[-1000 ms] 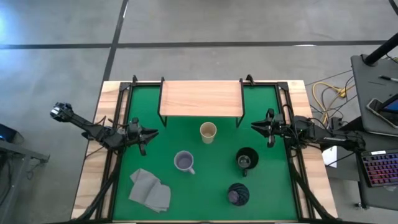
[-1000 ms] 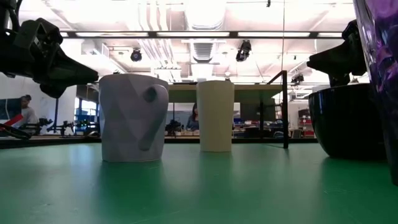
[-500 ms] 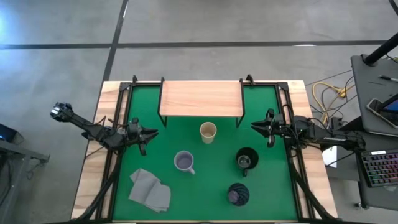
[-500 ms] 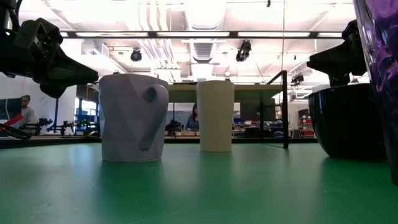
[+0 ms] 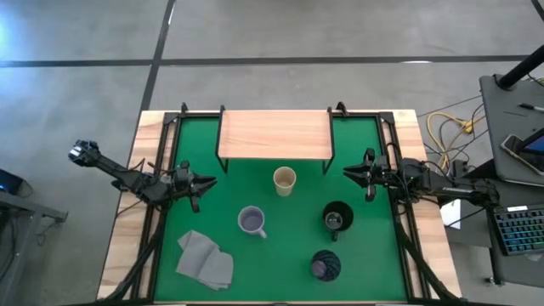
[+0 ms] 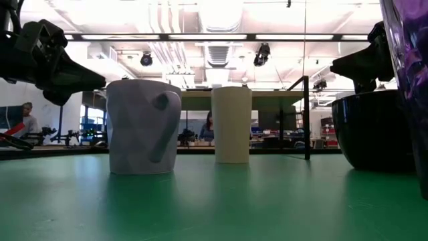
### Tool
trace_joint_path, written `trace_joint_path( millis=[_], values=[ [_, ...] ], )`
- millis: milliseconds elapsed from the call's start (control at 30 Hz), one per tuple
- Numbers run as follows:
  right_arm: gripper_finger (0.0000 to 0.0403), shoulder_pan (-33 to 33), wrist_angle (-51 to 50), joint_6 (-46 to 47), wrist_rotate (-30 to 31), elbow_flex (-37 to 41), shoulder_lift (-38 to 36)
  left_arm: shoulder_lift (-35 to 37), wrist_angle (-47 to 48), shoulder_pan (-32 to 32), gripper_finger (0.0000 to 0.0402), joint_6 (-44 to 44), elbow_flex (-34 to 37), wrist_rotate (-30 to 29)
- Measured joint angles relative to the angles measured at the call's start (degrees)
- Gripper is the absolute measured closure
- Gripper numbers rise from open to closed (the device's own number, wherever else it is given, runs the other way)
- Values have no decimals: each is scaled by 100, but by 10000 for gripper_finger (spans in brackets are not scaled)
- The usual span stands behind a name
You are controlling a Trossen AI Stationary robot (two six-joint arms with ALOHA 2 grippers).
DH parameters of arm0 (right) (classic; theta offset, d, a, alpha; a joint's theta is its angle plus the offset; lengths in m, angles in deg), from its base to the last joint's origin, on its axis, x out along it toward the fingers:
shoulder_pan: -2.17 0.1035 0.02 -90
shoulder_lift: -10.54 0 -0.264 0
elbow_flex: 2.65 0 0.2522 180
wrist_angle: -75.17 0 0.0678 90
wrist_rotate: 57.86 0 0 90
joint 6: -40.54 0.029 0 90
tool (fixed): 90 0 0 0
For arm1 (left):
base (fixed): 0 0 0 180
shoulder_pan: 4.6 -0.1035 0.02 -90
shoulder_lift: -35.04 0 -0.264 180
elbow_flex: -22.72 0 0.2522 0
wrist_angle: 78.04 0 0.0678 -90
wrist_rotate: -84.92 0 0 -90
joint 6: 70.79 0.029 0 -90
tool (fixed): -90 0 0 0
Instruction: Stack small to large cups/mugs on shelf
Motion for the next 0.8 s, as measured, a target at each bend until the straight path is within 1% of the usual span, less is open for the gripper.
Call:
trace_joint_path(
  millis=[233,400,433,467,533,600,633,700,800],
  values=[
    [325,-2,6,0,2,0,0,0,0,-2,349,0,0,0],
    [330,-2,332,116,0,0,0,0,0,-1,349,0,0,0],
    [332,-2,446,449,24,0,0,0,0,-2,349,0,0,0],
    [333,0,625,1048,189,0,7,0,0,-2,349,0,0,0],
    [335,-4,997,2620,749,0,15,0,0,0,349,0,0,2],
    [334,-2,1231,3792,1270,0,22,0,0,0,349,0,0,0],
    [333,-2,1297,4061,1441,0,23,0,0,0,349,-1,0,1],
    [331,-2,1652,4234,1512,0,60,0,0,-2,349,0,0,0],
    [328,-2,2621,4378,1508,0,145,0,0,-2,349,2,0,-5]
  ],
)
